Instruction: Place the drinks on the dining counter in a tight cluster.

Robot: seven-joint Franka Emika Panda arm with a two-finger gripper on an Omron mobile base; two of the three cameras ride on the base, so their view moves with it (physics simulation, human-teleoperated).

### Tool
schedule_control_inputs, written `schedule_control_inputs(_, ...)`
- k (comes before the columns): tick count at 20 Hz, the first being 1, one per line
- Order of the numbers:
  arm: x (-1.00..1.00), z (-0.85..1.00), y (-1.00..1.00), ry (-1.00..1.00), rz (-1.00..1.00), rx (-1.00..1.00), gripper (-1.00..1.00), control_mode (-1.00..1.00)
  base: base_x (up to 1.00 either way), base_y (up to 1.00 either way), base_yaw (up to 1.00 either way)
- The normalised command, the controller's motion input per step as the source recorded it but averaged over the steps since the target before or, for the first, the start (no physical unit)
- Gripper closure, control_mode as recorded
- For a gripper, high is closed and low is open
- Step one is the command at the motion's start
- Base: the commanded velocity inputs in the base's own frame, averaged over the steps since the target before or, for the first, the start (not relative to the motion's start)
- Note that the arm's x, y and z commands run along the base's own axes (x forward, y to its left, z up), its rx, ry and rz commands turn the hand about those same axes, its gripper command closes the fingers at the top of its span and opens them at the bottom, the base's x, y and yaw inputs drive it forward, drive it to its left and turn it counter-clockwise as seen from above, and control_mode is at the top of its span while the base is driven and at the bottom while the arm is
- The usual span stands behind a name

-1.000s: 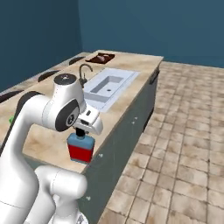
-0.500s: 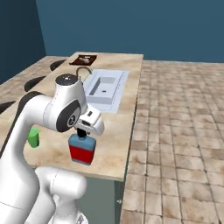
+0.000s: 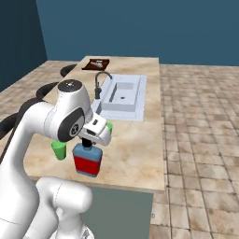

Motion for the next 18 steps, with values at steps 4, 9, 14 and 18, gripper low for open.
schedule_control_inputs(4,0.00,0.00,0.00,0.00,0.00,0.00,1.00,1.00,0.00,0.00,0.00)
schedule_control_inputs(9,0.02,0.00,0.01,0.00,0.00,0.00,1.00,-1.00,0.00,0.00,0.00)
schedule_control_inputs(14,0.26,-0.01,0.62,0.00,0.11,-0.07,1.00,-1.00,0.00,0.00,0.00)
schedule_control_inputs(18,0.37,-0.02,0.70,0.00,0.15,-0.07,1.00,-1.00,0.00,0.00,0.00)
